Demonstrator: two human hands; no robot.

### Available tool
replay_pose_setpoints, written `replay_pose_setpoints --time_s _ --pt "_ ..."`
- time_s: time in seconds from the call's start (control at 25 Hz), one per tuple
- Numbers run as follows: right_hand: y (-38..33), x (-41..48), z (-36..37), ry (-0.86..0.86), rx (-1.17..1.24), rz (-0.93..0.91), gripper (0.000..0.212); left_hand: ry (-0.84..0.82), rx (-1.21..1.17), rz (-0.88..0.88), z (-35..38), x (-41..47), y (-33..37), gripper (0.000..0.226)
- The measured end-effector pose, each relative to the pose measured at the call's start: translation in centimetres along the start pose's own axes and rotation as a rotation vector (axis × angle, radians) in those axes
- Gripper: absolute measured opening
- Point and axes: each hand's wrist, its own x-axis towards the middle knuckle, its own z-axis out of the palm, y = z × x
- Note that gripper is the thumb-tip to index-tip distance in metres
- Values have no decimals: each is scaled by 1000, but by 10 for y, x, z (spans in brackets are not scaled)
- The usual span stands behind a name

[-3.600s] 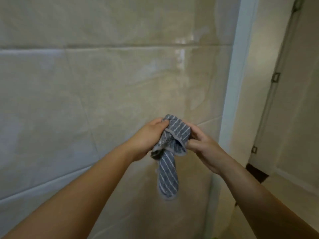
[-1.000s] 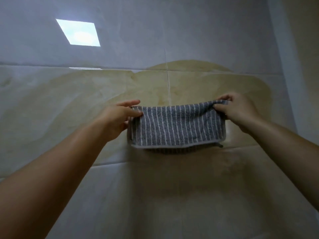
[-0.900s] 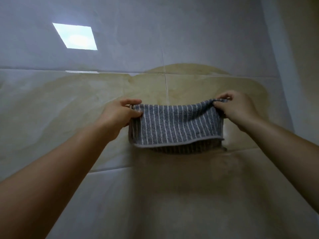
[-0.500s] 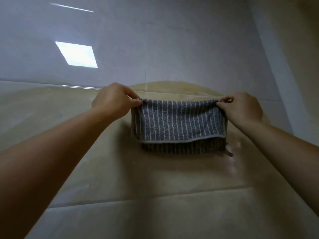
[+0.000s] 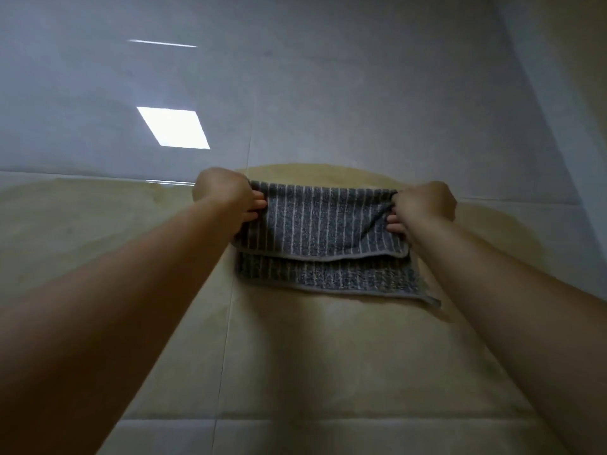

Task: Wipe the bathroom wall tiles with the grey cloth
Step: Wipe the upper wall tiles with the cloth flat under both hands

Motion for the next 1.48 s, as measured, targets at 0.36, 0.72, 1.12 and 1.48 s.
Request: replay_pose_setpoints --time_s 0.36,0.72,1.12,1.48 --pt "60 -69 34 28 -667 -783 51 99 1300 837 9 -14 -79 70" --pt "14 -24 44 -10 -792 -554 60 -16 1350 810 33 35 -39 80" --pt "50 -63 50 20 -842 -921 63 38 1338 886 9 4 -83 81" --pt "3 -63 92 -70 -785 -1040 57 80 1293 835 -14 39 -59 73"
